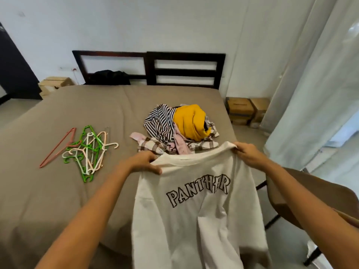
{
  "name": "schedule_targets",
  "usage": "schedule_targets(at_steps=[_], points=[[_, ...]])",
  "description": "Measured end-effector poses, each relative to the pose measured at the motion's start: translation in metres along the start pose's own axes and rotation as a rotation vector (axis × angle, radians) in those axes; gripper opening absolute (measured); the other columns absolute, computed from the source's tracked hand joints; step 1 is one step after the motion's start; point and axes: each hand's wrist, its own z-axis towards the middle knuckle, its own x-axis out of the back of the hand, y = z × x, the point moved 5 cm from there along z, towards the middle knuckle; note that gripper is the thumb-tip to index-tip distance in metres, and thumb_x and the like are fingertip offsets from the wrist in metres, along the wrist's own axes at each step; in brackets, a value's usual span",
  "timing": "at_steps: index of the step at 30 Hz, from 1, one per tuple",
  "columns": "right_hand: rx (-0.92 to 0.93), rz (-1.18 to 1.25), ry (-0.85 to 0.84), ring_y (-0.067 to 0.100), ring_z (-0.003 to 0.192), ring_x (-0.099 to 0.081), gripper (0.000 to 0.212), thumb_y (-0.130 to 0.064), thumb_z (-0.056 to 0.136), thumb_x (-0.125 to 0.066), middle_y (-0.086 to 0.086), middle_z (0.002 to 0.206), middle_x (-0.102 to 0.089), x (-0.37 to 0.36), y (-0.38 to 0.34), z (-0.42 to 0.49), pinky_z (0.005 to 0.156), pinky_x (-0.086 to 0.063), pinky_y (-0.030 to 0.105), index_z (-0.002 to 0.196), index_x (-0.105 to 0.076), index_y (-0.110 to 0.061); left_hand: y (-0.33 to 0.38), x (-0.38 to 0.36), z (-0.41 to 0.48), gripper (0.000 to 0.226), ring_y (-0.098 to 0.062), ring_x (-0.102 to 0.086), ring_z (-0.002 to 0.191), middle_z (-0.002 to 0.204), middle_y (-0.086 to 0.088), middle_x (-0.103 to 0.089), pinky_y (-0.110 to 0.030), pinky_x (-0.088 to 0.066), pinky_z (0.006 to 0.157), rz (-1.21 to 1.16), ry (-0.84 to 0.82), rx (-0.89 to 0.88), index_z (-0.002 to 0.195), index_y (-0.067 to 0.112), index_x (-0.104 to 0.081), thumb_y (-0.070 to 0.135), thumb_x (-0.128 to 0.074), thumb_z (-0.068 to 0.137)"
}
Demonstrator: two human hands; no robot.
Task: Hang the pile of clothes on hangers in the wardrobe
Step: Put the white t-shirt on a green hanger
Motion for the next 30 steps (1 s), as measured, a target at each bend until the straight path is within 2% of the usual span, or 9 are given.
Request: schedule_targets(at_steps=[4, 9, 12, 14, 18, 20, 24, 27, 30], points=[[-0.09, 0.036, -0.319, 0.016, 0.098, -0.055, 0.025, -0.026, 0.101, -0.038, -0.006, 0.11, -0.06, -0.048, 0.028, -0.009, 0.077, -0.038, 0.022, 0.116, -0.058, -0.025, -0.033, -0.052, -0.001, 0.021, -0.016, -0.053, 0.079, 0.076, 0.005, -0.054, -0.02, -0.039, 0.058, 0.051, -0.351, 0.102, 0.09, 0.012, -0.064, 0.028, -0.074, 0.079], [-0.23, 0.27, -0.735, 0.014, 0.088, -0.068, 0.019, -0.023, 0.099, -0.045, 0.0, 0.098, -0.07, -0.052, 0.04, -0.006, 0.075, -0.054, 0.027, 0.101, -0.063, -0.017, -0.065, -0.069, -0.01, 0.028, -0.007, -0.064, 0.077, 0.092, 0.003, -0.065, -0.02, -0.052, 0.067, -0.412, -0.827, 0.282, 0.101, 0.019, -0.061, 0.037, -0.068, 0.081], [-0.232, 0.257, -0.648, 0.016, 0.083, -0.064, 0.023, -0.024, 0.099, -0.045, 0.004, 0.095, -0.067, -0.027, 0.04, 0.043, 0.073, -0.052, 0.026, 0.1, -0.063, -0.01, -0.078, -0.033, 0.021, 0.071, -0.007, -0.062, 0.063, 0.074, 0.006, -0.068, -0.02, -0.051, 0.055, -0.647, -0.623, 0.281, 0.097, 0.015, -0.059, 0.067, -0.077, 0.052], [-0.175, 0.207, -0.437, 0.017, 0.081, -0.06, 0.022, -0.023, 0.099, -0.044, 0.004, 0.091, -0.064, -0.016, 0.041, 0.099, 0.069, -0.048, 0.022, 0.098, -0.062, -0.01, -0.095, 0.003, 0.063, 0.087, -0.015, -0.065, 0.076, 0.085, -0.001, -0.071, -0.029, -0.053, 0.064, -0.692, -0.313, 0.272, 0.102, 0.011, -0.064, 0.077, -0.073, 0.045], [-0.061, -0.012, -0.011, 0.028, 0.091, -0.057, 0.022, -0.018, 0.099, -0.045, 0.013, 0.095, -0.061, -0.03, 0.051, 0.22, 0.067, -0.037, 0.032, 0.106, -0.061, -0.004, -0.137, 0.072, 0.168, 0.061, -0.029, -0.061, 0.086, 0.095, -0.017, -0.065, -0.036, -0.044, 0.069, -0.301, 0.421, 0.265, 0.101, 0.0, -0.063, 0.058, -0.061, 0.079], [-0.051, -0.206, 0.134, 0.037, 0.098, -0.058, 0.027, -0.014, 0.096, -0.048, 0.022, 0.107, -0.062, -0.055, 0.058, 0.263, 0.074, -0.04, 0.037, 0.118, -0.056, -0.002, -0.151, 0.077, 0.208, 0.047, -0.035, -0.056, 0.105, 0.112, -0.021, -0.06, -0.041, -0.041, 0.085, -0.135, 0.582, 0.341, 0.115, 0.003, -0.057, 0.038, -0.065, 0.085], [-0.221, -0.193, 0.139, 0.046, 0.118, -0.043, 0.052, -0.019, 0.085, -0.059, 0.031, 0.129, -0.046, -0.146, 0.076, 0.289, 0.096, -0.038, 0.048, 0.129, -0.045, 0.005, -0.181, 0.007, 0.253, 0.071, -0.035, -0.036, 0.13, 0.142, -0.018, -0.037, -0.043, -0.029, 0.103, -0.009, 0.435, 0.44, 0.138, 0.002, -0.035, 0.045, -0.058, 0.087], [-0.241, -0.128, -0.108, 0.047, 0.125, -0.039, 0.088, -0.059, 0.079, -0.042, 0.032, 0.138, -0.038, -0.244, 0.097, 0.273, 0.101, -0.036, 0.048, 0.139, -0.036, 0.005, -0.21, -0.084, 0.249, 0.075, -0.03, -0.017, 0.143, 0.156, -0.015, -0.012, -0.044, -0.018, 0.113, 0.108, 0.113, 0.464, 0.15, 0.013, -0.013, 0.051, -0.044, 0.092], [-0.292, -0.271, -0.439, 0.039, 0.143, -0.009, 0.099, -0.059, 0.074, -0.051, 0.022, 0.156, -0.001, -0.319, 0.114, 0.24, 0.112, -0.02, 0.043, 0.151, -0.003, -0.02, -0.237, -0.149, 0.238, 0.067, -0.04, -0.017, 0.142, 0.158, -0.01, -0.003, -0.063, -0.016, 0.108, 0.173, 0.087, 0.376, 0.15, 0.024, -0.016, 0.057, -0.032, 0.094]])
